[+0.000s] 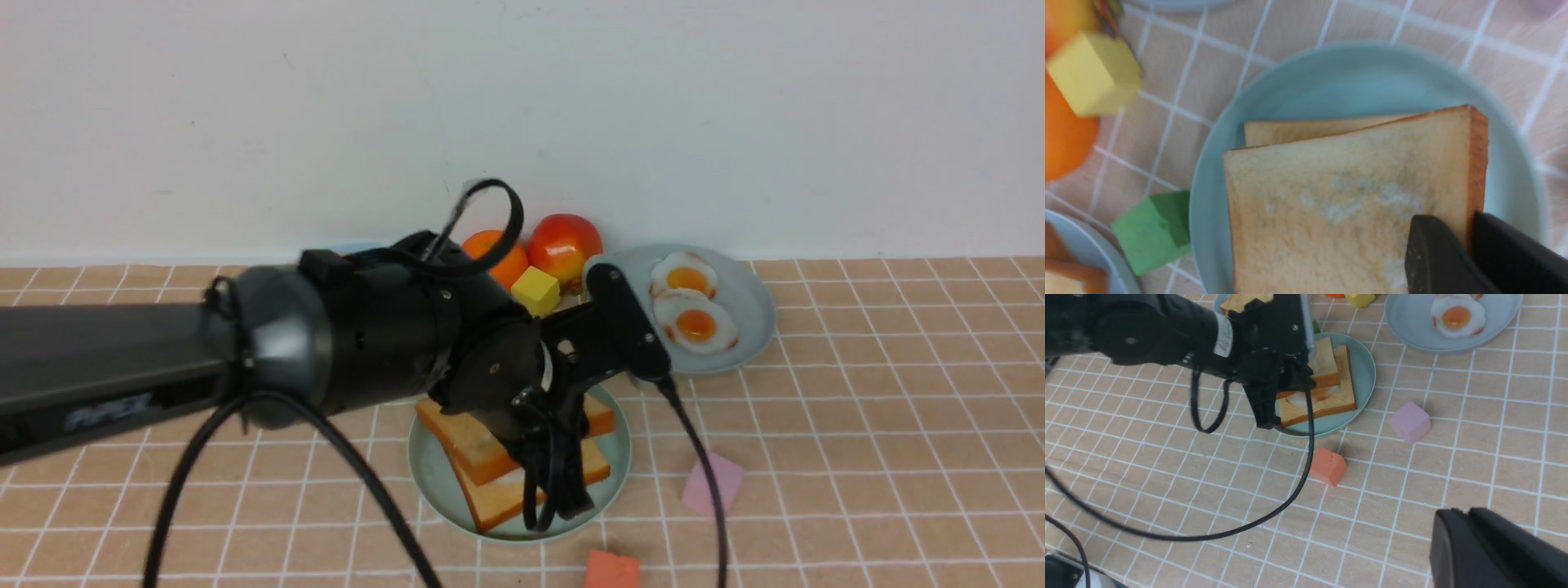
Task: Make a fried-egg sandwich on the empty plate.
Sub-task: Use the left arm to place a slice of bread on the fried egg in the middle
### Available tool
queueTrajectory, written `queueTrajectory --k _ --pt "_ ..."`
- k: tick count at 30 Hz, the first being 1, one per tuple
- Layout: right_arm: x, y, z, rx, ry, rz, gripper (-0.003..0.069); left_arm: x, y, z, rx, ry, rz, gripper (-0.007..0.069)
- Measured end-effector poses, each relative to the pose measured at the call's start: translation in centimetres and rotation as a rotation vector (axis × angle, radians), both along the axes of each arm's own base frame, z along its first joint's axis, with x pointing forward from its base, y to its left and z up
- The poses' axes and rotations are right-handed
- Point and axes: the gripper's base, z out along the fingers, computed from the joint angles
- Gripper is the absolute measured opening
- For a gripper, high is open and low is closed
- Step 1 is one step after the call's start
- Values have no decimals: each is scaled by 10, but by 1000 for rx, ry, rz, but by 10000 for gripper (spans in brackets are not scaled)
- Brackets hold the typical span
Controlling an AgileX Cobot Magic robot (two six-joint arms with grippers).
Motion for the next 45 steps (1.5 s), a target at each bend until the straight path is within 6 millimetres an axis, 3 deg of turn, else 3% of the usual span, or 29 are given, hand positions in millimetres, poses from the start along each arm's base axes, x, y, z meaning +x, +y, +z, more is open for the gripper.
queueTrajectory --k 2,5,18,32,40,45 --pt "0 0 0 0 0 0 61 -10 -4 13 -21 -20 -25 95" --pt "0 0 0 0 0 0 61 -14 -7 17 -30 -24 -35 94" --pt "-1 1 0 12 10 11 67 8 -5 -31 69 17 -25 90" --pt "-3 2 -2 13 40 27 80 9 -7 -36 70 18 -28 92" --pt "-4 3 -3 13 55 35 85 9 -7 -36 71 19 -28 256" --pt "-5 4 -2 22 58 41 85 8 -7 -36 50 46 -8 312"
